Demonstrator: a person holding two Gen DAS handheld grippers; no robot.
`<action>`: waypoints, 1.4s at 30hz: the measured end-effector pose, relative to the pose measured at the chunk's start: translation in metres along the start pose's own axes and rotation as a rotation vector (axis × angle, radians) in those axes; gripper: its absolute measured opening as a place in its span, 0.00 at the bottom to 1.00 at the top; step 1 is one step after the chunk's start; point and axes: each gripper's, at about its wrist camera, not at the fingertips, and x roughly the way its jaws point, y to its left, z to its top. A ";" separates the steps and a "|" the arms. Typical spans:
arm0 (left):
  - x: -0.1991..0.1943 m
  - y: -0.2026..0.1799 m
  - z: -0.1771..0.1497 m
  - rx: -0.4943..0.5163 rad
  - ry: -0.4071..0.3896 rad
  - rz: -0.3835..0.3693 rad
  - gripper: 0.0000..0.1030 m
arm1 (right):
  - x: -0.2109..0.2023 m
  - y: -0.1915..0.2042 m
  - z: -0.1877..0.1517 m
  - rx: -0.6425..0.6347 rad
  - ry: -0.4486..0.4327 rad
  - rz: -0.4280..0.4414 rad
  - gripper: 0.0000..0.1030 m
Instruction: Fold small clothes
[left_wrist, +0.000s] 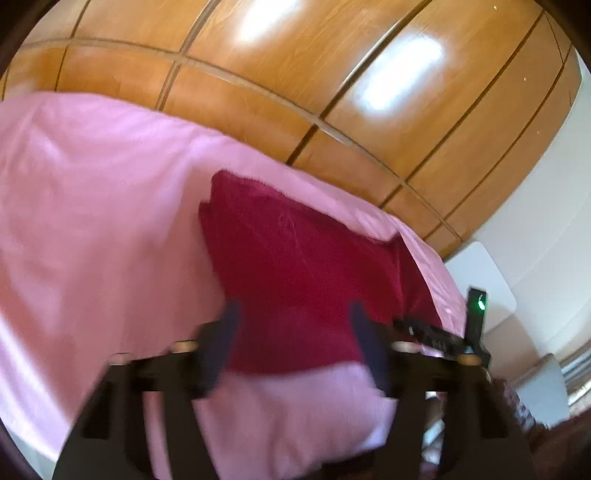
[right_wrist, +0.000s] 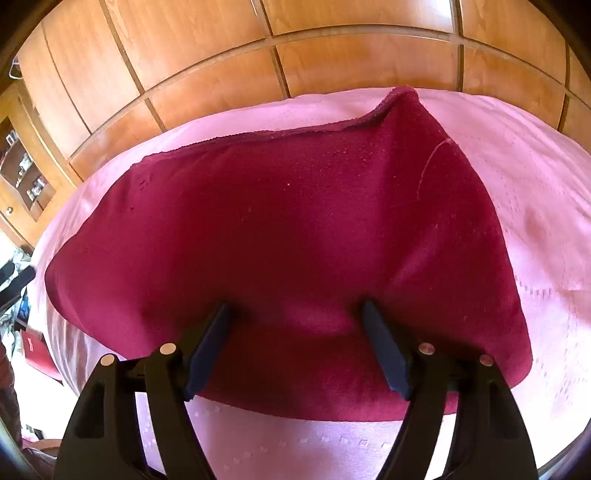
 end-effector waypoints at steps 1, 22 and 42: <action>0.010 0.002 0.001 -0.003 0.021 0.014 0.66 | -0.001 -0.002 0.000 0.003 -0.001 0.003 0.72; -0.001 0.010 -0.020 0.022 0.125 0.173 0.27 | 0.004 0.005 -0.010 -0.067 -0.028 -0.024 0.82; 0.065 -0.060 -0.006 0.309 0.089 0.351 0.27 | -0.047 -0.034 0.015 0.110 -0.088 0.133 0.83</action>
